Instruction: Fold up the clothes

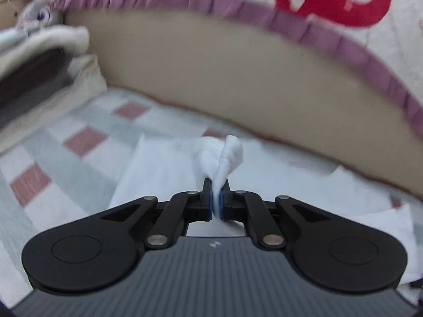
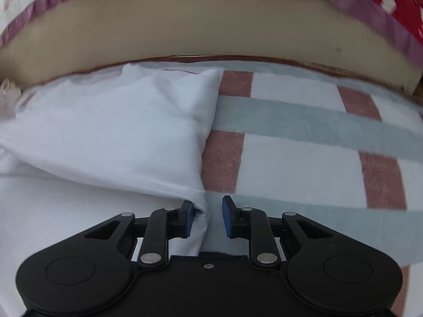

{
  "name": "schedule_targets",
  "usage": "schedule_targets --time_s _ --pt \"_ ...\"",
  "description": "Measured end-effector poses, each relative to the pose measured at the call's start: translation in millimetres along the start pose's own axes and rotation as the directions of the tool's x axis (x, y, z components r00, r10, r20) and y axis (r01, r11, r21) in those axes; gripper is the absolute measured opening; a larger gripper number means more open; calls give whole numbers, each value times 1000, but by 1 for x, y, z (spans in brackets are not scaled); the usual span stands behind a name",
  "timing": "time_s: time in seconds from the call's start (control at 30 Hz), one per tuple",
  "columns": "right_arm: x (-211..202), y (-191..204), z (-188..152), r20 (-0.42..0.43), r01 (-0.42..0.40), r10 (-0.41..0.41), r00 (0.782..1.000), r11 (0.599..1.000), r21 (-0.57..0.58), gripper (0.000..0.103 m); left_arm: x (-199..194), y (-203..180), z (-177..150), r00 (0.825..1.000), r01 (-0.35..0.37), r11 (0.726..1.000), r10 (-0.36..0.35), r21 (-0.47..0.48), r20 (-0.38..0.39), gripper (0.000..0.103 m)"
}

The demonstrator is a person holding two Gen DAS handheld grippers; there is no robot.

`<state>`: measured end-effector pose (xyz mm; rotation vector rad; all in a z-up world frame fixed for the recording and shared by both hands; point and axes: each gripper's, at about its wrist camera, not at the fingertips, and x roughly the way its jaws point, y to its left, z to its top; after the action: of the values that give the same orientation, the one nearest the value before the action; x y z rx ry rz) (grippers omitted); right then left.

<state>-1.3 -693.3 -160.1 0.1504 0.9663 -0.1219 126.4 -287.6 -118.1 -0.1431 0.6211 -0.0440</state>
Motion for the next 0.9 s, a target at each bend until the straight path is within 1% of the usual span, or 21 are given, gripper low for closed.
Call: schedule_targets --time_s 0.1,0.17,0.2,0.23,0.3,0.33,0.37,0.4,0.43,0.47,0.5,0.53,0.57,0.6,0.67,0.73,0.77,0.8,0.83,0.87,0.9 --pt "-4 7 -2 -1 46 -46 999 998 -48 25 8 2 -2 1000 8 1000 -8 28 -9 5" --pt "-6 4 -2 -10 49 -50 999 999 -22 25 10 2 -1 1000 13 999 -13 49 -11 5" --pt "-8 1 -2 -25 44 -44 999 999 3 25 14 4 0 1000 18 999 -17 44 -21 5" --pt "-9 -2 -1 -41 41 -40 998 999 22 27 15 6 0 999 14 999 -12 38 -42 6" --pt "-14 -7 -1 -107 30 -27 994 999 34 28 18 10 1 996 5 1000 -3 26 -86 9" --pt "-17 -10 -1 -141 25 -19 990 999 39 34 20 16 0 993 5 1000 -3 16 -116 9" --pt "-23 -12 -2 -151 18 -11 988 999 46 35 21 23 0 989 5 1000 -4 8 -147 9" --pt "-33 -17 -1 -120 -30 39 992 997 72 36 22 30 -1 984 4 1000 -2 11 -178 11" --pt "-40 -23 1 -69 -102 111 991 987 123 40 23 36 -2 979 1 1000 5 25 -203 12" --pt "-45 -30 4 -11 -179 183 983 968 173 44 23 41 -3 975 -5 999 15 47 -222 13" --pt "-47 -37 8 56 -255 249 967 937 237 49 23 45 -3 971 -5 998 21 66 -237 16" --pt "-44 -43 14 105 -309 292 951 908 281 50 23 49 -4 968 -4 996 25 85 -252 17" --pt "-36 -45 22 125 -331 308 943 894 301 50 22 53 -3 966 8 996 17 93 -258 17" --pt "-28 -44 31 130 -324 299 946 898 297 50 21 57 -2 966 20 995 6 96 -258 17" --pt "-10 -39 45 150 -284 252 956 924 256 51 19 63 1 967 42 995 -16 96 -256 17" --pt "14 -37 56 139 -248 219 966 939 238 52 19 68 3 967 70 994 -46 85 -252 18" --pt "24 -38 59 136 -243 215 967 937 251 52 19 70 3 966 87 993 -65 77 -249 19" --pt "33 -39 62 134 -242 213 968 933 266 52 19 72 1 968 103 993 -86 62 -235 23" --pt "40 -40 63 143 -252 219 965 926 281 54 18 73 -1 971 111 993 -100 39 -219 25" --pt "47 -42 64 155 -258 220 963 919 299 56 19 74 -3 973 114 994 -111 1 -204 28" --pt "53 -44 63 164 -252 208 964 911 326 64 22 76 -6 971 125 991 -132 -50 -199 32"
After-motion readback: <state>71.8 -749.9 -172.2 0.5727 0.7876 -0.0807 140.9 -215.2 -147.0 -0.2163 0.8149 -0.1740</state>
